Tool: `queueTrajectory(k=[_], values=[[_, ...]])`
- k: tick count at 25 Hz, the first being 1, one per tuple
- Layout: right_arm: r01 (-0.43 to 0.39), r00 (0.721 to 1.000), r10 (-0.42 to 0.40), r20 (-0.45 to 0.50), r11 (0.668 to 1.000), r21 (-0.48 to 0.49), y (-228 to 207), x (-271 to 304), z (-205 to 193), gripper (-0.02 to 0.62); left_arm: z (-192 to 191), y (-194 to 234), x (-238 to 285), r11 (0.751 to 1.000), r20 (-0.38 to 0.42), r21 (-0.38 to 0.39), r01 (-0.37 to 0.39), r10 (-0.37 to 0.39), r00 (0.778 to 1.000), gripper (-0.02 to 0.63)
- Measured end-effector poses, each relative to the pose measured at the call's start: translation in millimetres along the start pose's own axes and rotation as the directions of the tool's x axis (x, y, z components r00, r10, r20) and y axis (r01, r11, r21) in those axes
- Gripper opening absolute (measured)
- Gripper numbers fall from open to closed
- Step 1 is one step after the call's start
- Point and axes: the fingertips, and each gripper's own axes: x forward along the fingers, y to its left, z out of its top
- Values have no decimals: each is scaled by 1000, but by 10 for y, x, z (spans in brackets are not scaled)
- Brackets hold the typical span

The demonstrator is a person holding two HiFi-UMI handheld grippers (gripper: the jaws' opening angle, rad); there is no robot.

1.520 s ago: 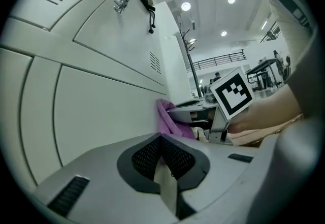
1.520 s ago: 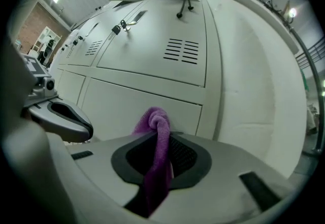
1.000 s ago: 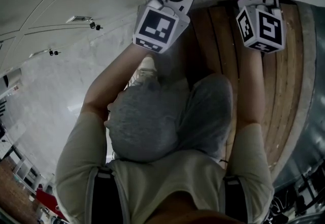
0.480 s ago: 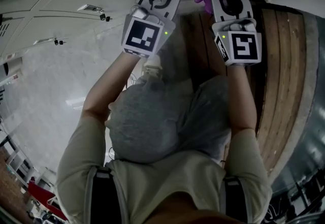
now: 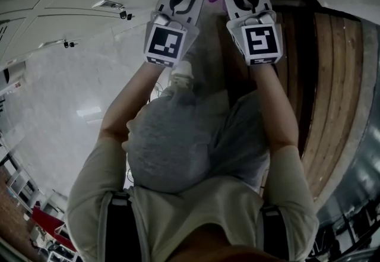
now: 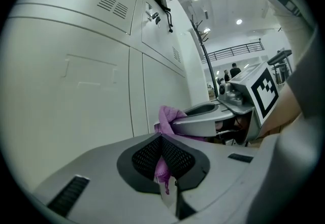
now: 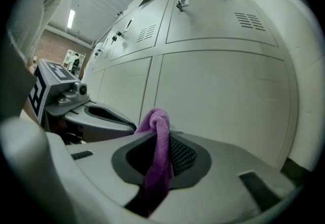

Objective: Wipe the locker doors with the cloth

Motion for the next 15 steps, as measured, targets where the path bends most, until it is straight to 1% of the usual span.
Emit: queueTrajectory(k=[4, 9, 12, 15], values=[[17, 1000, -17, -10, 1000, -7, -12, 126, -44, 55, -70, 41, 36, 1000, 0, -8, -4, 4, 1000, 3], [32, 999, -32, -17, 999, -25, -54, 134, -61, 55, -78, 50, 63, 1000, -2, -10, 4, -4, 1000, 3], [40, 999, -41, -30, 998, -44, -123, 115, -87, 57, -44, 36, 94, 1000, 4, -9, 12, -12, 1000, 3], [62, 997, -64, -43, 997, -41, -256, 72, -132, 56, -27, -14, 149, 999, 7, -13, 29, -29, 1000, 3]])
